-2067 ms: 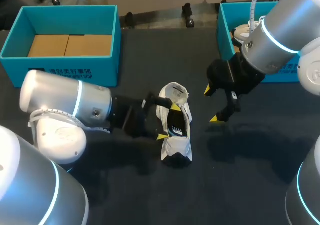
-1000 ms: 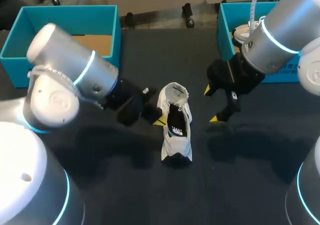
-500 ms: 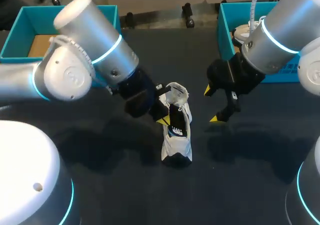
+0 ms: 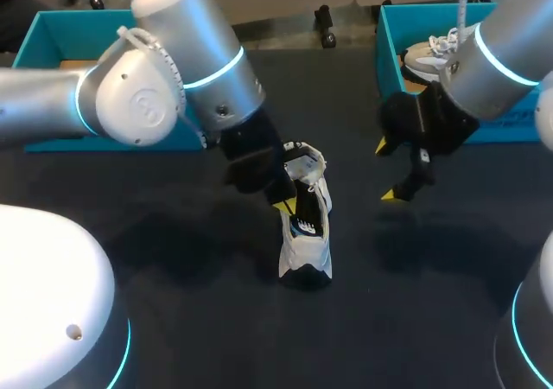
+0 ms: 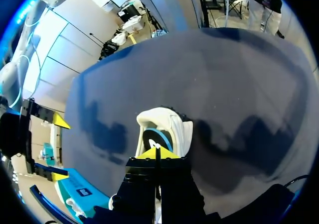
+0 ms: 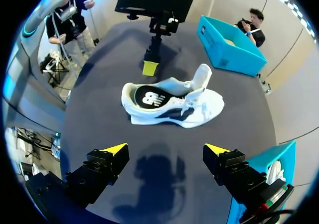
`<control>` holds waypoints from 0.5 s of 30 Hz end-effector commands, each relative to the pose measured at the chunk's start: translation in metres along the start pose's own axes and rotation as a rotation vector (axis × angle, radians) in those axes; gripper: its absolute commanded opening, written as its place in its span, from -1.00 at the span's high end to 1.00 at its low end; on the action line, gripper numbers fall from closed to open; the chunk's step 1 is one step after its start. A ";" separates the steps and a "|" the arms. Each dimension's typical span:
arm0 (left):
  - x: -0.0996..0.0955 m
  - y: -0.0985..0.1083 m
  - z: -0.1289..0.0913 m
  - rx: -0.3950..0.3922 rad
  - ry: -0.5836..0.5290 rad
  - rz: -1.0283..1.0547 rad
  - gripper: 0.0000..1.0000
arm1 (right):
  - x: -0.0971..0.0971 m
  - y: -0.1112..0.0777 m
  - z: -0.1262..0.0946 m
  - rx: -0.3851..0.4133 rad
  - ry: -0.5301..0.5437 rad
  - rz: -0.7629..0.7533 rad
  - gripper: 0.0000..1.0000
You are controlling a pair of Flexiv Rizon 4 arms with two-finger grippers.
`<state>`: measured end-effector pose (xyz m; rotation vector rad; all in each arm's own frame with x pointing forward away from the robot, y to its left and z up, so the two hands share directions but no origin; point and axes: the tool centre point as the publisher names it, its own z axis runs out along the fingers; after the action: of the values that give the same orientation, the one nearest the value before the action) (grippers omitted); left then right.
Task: Take the shoe out of the shoebox, open the shoe tongue, remove and reinsert the insole, then place the shoe into the shoebox
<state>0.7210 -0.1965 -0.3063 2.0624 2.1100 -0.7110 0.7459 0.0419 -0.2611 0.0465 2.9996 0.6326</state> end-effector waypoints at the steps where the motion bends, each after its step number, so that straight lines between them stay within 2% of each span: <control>1: -0.002 0.001 0.000 -0.001 0.020 -0.001 1.00 | 0.015 -0.012 -0.030 0.009 -0.018 0.018 -1.00; 5: -0.002 0.001 0.000 -0.001 0.020 -0.001 1.00 | 0.023 -0.024 -0.051 0.006 -0.032 0.050 -1.00; 15: -0.002 0.001 0.000 -0.001 0.020 -0.001 1.00 | 0.034 -0.037 -0.095 0.055 0.005 0.054 -1.00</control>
<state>0.7225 -0.1982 -0.3057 2.0770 2.1195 -0.6987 0.7121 -0.0155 -0.2164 0.1326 3.0284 0.5658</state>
